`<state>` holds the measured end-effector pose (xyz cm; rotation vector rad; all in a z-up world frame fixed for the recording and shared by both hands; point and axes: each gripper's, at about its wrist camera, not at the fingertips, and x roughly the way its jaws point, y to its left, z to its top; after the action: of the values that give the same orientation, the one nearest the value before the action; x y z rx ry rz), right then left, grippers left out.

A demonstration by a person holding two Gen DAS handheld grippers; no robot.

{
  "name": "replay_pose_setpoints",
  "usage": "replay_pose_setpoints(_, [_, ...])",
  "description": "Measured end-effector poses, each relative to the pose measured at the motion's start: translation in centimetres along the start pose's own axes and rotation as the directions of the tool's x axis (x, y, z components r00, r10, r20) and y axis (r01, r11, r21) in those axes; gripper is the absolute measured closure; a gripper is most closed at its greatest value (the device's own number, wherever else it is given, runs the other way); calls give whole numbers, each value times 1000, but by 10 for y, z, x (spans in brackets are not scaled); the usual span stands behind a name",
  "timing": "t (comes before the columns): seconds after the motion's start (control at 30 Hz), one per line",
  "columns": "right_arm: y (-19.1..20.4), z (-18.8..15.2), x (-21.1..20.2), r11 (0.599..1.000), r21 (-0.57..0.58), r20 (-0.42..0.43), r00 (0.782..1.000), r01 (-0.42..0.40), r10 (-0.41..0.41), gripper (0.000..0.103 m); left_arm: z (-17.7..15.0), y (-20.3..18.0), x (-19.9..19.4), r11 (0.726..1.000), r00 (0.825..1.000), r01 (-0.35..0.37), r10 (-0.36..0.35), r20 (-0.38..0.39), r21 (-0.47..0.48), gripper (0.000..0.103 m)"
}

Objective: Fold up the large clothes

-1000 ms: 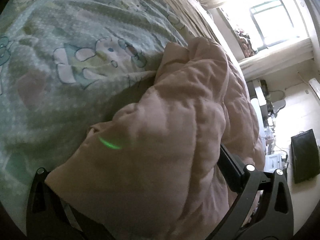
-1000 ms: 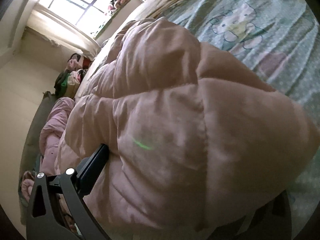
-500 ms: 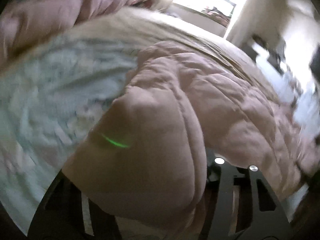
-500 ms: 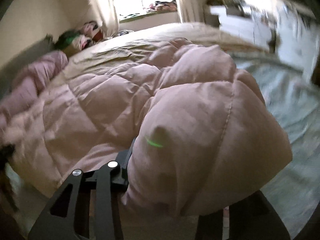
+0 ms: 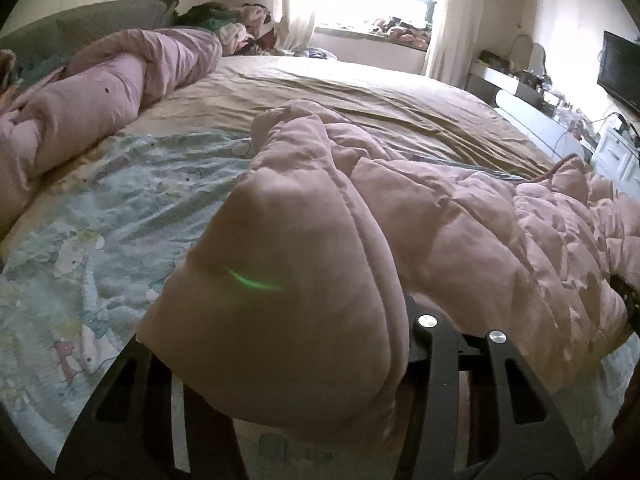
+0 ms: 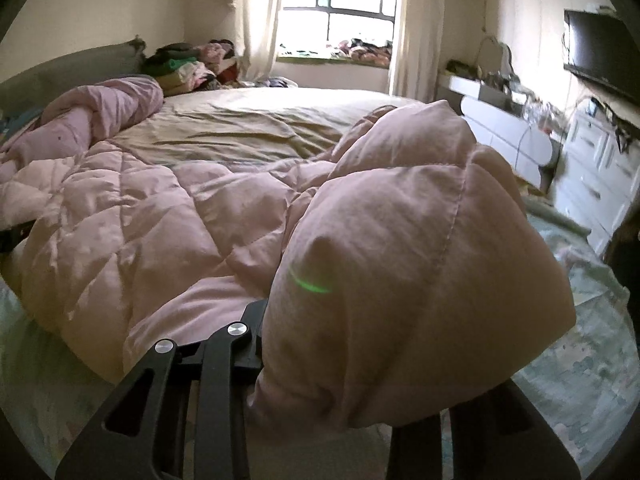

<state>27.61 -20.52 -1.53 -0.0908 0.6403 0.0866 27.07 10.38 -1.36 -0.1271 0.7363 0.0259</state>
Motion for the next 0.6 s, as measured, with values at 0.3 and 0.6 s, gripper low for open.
replay_pose_setpoints(0.3, [1,-15,-54,997,-64,67,997,-35,39,73,-19,2,-35,1000,1000,15,-15,22,23,62])
replay_pose_setpoints(0.6, [-12,-39,-77,998,0,29,997,-69,69,73,-49,8,-55,999,1000,10,-11,8,33,62])
